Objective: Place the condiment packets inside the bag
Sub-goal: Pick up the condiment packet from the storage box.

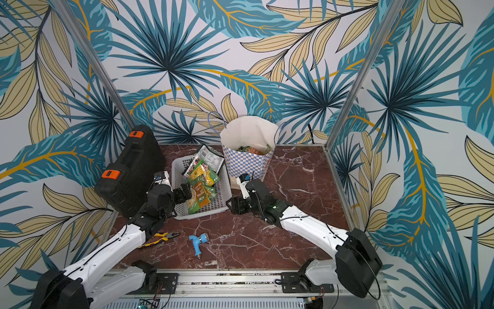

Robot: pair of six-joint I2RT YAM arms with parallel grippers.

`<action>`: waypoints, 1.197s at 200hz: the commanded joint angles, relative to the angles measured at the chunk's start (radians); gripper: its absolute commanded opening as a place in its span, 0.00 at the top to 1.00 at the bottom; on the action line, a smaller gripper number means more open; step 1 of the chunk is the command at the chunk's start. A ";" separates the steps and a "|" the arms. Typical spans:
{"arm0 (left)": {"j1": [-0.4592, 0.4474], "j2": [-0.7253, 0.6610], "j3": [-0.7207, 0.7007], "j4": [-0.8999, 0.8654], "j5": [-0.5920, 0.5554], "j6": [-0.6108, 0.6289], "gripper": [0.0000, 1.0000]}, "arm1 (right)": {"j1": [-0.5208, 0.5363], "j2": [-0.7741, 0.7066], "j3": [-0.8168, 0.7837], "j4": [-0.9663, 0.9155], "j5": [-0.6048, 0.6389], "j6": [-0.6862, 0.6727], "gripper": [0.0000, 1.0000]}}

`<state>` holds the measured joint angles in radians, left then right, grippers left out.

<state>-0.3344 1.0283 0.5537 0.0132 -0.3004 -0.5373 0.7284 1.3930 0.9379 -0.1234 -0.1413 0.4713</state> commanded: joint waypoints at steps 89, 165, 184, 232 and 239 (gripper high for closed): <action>0.042 -0.013 -0.047 0.009 -0.073 -0.089 0.00 | 0.019 0.354 0.333 -0.079 -0.032 0.006 0.32; 0.042 -0.009 -0.055 0.022 -0.061 -0.097 0.00 | 0.037 0.544 0.488 -0.137 -0.090 -0.005 0.47; 0.041 -0.010 -0.055 0.023 -0.061 -0.096 0.00 | 0.045 0.571 0.506 -0.136 -0.094 -0.005 0.51; 0.042 -0.013 -0.054 0.020 -0.060 -0.095 0.00 | 0.054 0.635 0.550 -0.141 -0.134 -0.002 0.62; 0.042 -0.013 -0.054 0.021 -0.060 -0.096 0.00 | 0.055 0.643 0.556 -0.141 -0.143 -0.001 0.64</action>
<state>-0.2996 1.0279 0.5213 0.0227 -0.3561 -0.6296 0.7750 2.0014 1.4624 -0.2428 -0.2440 0.4740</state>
